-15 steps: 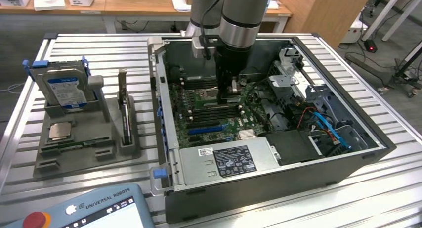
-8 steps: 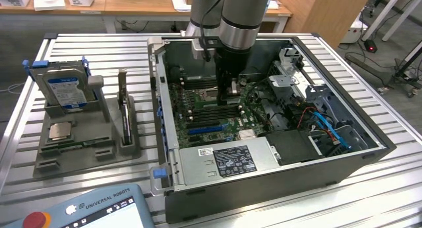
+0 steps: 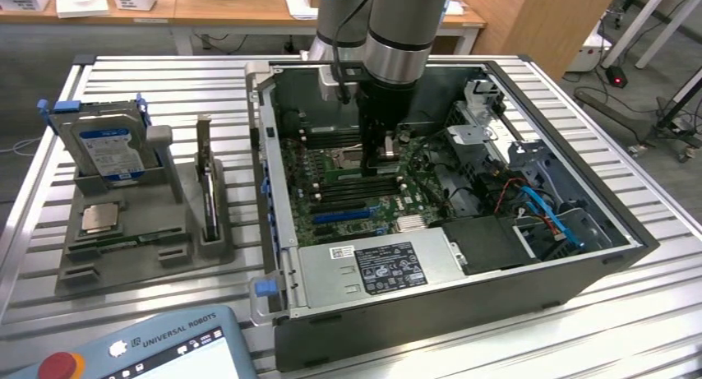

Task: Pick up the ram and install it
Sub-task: 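Insert the ram into the slot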

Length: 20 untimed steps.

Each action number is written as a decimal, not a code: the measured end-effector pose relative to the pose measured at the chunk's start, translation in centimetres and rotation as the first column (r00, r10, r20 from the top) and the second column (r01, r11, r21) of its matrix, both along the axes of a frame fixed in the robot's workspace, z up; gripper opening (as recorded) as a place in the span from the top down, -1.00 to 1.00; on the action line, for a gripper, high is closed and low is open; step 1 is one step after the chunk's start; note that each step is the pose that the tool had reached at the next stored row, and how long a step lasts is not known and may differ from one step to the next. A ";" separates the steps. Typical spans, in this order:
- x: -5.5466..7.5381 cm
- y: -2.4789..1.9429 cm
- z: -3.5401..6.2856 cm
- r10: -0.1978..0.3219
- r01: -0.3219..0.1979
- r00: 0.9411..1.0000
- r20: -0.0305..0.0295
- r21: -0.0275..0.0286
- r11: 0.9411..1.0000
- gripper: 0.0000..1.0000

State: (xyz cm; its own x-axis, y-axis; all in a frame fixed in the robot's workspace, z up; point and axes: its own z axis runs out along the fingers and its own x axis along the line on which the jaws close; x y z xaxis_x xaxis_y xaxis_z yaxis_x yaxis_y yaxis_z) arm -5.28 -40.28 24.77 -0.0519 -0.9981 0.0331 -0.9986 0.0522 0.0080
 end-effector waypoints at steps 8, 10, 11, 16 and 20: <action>0.0 0.00 -0.17 0.000 0.000 1.000 0.000 -0.009 1.000 0.73; 0.0 0.00 -0.24 0.000 0.000 1.000 0.000 -0.010 1.000 0.73; 0.0 0.00 -0.28 0.000 0.000 1.000 0.000 -0.011 1.000 0.73; 0.0 0.00 -0.52 0.000 0.000 1.000 0.001 -0.012 1.000 0.73; 0.0 0.00 -0.59 0.000 0.000 1.000 0.001 -0.012 1.000 0.73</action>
